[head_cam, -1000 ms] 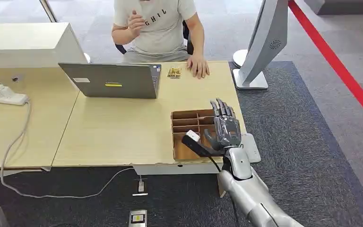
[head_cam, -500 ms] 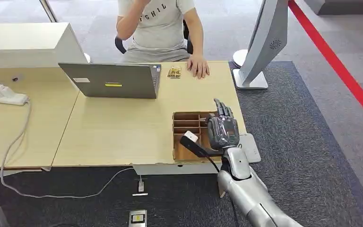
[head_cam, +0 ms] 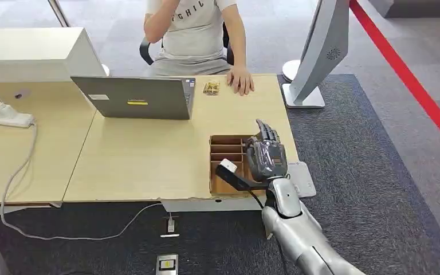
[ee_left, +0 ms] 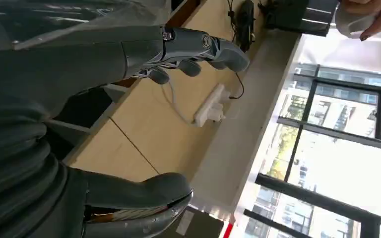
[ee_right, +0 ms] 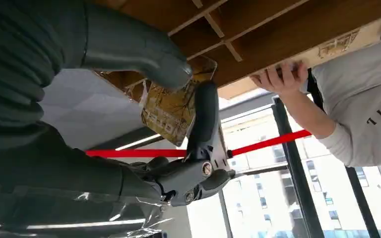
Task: Pass the card to the sensor for recognition and then transmit it.
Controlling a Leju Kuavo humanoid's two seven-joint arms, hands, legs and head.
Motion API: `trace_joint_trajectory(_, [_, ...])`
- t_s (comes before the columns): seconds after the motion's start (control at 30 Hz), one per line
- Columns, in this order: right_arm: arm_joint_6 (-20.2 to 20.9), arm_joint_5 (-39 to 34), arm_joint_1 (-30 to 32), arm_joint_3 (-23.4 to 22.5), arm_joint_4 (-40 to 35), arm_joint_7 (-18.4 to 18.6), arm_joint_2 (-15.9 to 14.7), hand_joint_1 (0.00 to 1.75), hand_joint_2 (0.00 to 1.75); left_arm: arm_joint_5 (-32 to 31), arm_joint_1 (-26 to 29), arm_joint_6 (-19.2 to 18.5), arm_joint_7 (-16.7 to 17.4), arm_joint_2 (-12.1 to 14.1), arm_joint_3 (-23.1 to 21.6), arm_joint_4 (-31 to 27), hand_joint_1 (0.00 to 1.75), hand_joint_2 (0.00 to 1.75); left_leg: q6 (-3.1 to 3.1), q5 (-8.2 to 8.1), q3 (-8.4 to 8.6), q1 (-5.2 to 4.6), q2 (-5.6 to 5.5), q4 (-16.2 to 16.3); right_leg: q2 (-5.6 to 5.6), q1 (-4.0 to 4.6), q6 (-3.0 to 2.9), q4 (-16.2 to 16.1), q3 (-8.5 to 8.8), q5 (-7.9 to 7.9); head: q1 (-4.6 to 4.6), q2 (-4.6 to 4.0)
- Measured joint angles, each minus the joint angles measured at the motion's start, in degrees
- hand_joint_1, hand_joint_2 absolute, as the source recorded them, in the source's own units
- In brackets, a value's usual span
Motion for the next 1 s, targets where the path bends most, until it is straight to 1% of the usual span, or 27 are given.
trace_joint_trajectory(0.17, [-0.6,0.0,-0.4,0.0,0.3,-0.5,0.5,0.00,1.75,0.1,0.0,1.1,0.0,0.2,-0.2,0.0,0.00,1.75,0.00,0.00,0.00,0.00,0.00,0.0,0.00,0.00,0.00,0.0,0.00,0.00,0.02,0.00])
trace_joint_trajectory(0.33, [-0.8,-0.2,-0.7,0.0,0.3,-0.6,0.6,0.00,1.75,0.6,0.0,1.1,0.0,0.4,-0.5,0.0,0.00,1.75,0.00,0.00,0.00,0.00,0.00,0.0,0.00,0.00,0.00,0.0,0.00,0.00,0.02,0.00])
trace_joint_trajectory(0.53, [-0.9,-0.3,-0.7,0.0,0.3,-0.3,0.6,0.00,1.75,1.1,0.0,-0.2,0.0,0.5,-0.7,0.0,0.00,1.75,0.00,0.00,0.00,0.00,0.00,0.0,0.00,0.00,0.00,0.0,-0.01,0.00,0.02,0.00])
trace_joint_trajectory(0.73, [-1.7,-2.2,-1.7,-0.1,0.2,0.7,0.0,0.00,1.75,1.3,0.0,-1.1,0.0,0.5,-0.7,0.0,0.00,1.75,0.00,0.00,0.00,0.00,0.01,0.0,0.00,0.00,0.00,0.0,-0.02,0.00,0.02,0.00])
trace_joint_trajectory(0.83, [-0.2,-6.1,-3.1,-0.5,0.2,1.3,-0.3,0.00,1.75,1.5,0.0,-1.6,0.0,0.5,-0.7,0.0,0.00,1.75,0.00,0.00,0.01,-0.01,0.02,0.0,0.00,0.00,0.00,0.0,-0.02,0.00,0.02,0.00])
trace_joint_trajectory(0.97, [2.9,-15.6,-5.2,-2.2,0.3,1.3,-0.7,0.00,1.75,1.5,0.0,-1.6,0.0,0.6,-0.7,0.0,0.00,1.75,0.00,0.01,0.01,-0.01,0.01,0.0,0.01,-0.01,0.00,0.0,-0.01,0.01,0.02,0.00])
trace_joint_trajectory(1.0, [3.5,-16.9,-5.7,-2.8,0.3,1.3,-0.8,0.00,1.75,1.5,0.0,-1.6,0.0,0.6,-0.7,0.0,0.00,1.75,0.00,0.01,0.01,-0.01,0.02,0.0,0.01,-0.01,0.00,0.0,-0.01,0.01,0.02,0.00])
